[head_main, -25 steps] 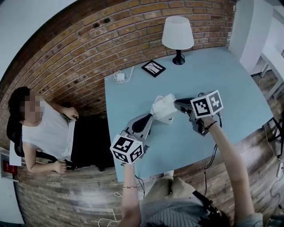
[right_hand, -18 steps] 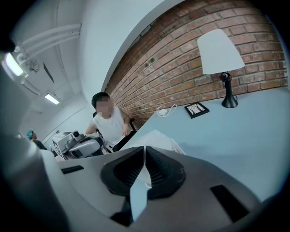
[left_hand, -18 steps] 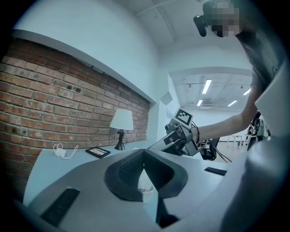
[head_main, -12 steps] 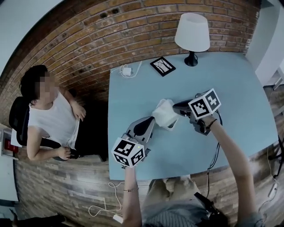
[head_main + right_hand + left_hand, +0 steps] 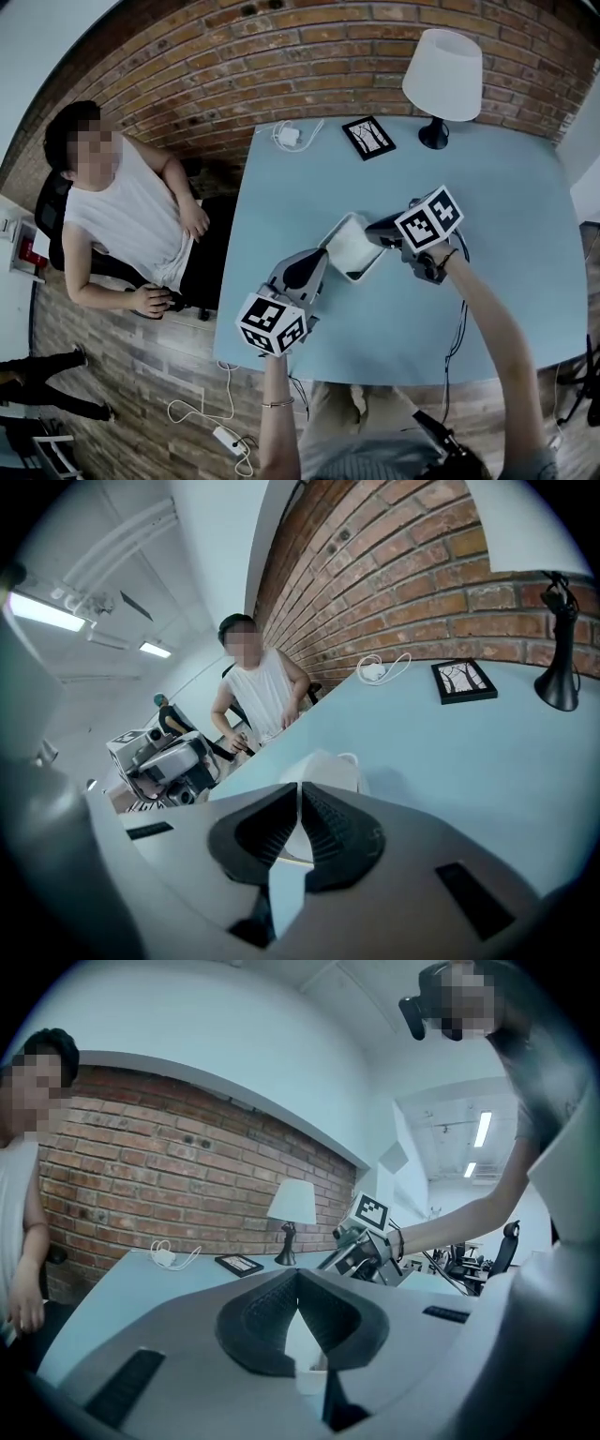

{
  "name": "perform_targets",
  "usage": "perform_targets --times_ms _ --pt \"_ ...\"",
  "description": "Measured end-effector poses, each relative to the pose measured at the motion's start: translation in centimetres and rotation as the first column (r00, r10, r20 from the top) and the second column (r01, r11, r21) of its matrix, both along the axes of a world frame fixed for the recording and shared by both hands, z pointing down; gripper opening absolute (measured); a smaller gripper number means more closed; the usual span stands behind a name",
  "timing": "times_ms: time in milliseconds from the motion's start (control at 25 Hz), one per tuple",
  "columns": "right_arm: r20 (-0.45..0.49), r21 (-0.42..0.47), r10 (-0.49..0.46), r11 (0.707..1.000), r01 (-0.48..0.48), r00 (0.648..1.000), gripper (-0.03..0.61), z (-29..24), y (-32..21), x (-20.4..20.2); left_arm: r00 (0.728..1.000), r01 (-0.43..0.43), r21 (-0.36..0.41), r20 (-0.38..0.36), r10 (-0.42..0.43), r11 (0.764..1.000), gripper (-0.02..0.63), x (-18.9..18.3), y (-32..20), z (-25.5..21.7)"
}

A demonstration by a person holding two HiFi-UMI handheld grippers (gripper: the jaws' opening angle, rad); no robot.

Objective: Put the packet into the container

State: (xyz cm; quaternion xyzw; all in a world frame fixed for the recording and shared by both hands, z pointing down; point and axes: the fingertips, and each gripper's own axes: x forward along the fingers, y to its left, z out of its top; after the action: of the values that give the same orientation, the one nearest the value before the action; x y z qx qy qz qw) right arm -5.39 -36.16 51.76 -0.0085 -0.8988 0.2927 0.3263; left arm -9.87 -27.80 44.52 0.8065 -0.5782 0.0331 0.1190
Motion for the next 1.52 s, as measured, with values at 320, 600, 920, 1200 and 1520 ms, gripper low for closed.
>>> perform_targets --times_ms 320,600,920,1200,1520 --pt "-0.042 0.015 -0.052 0.999 0.052 0.998 0.026 2.3 -0.2 -0.6 0.999 0.033 -0.048 -0.004 -0.033 0.998 0.008 0.5 -1.0 1.7" --pt "-0.117 0.126 -0.076 0.988 0.091 0.99 0.028 3.7 -0.6 -0.8 0.999 0.047 -0.058 -0.001 -0.047 0.997 0.008 0.6 -1.4 2.4" --pt "-0.236 0.304 -0.07 0.942 0.142 0.969 0.026 4.7 -0.7 -1.1 0.999 0.053 -0.075 0.003 -0.053 0.996 0.008 0.6 -1.1 3.1" --pt "-0.222 0.358 -0.033 0.927 0.113 0.974 0.037 4.5 -0.8 -1.0 0.999 0.052 -0.081 0.002 -0.052 0.995 0.008 0.5 -0.8 3.5" --pt "-0.081 0.316 0.002 0.948 0.024 0.997 0.097 2.2 -0.3 -1.4 0.999 0.032 -0.066 0.004 -0.032 0.997 0.008 0.9 -0.7 2.6"
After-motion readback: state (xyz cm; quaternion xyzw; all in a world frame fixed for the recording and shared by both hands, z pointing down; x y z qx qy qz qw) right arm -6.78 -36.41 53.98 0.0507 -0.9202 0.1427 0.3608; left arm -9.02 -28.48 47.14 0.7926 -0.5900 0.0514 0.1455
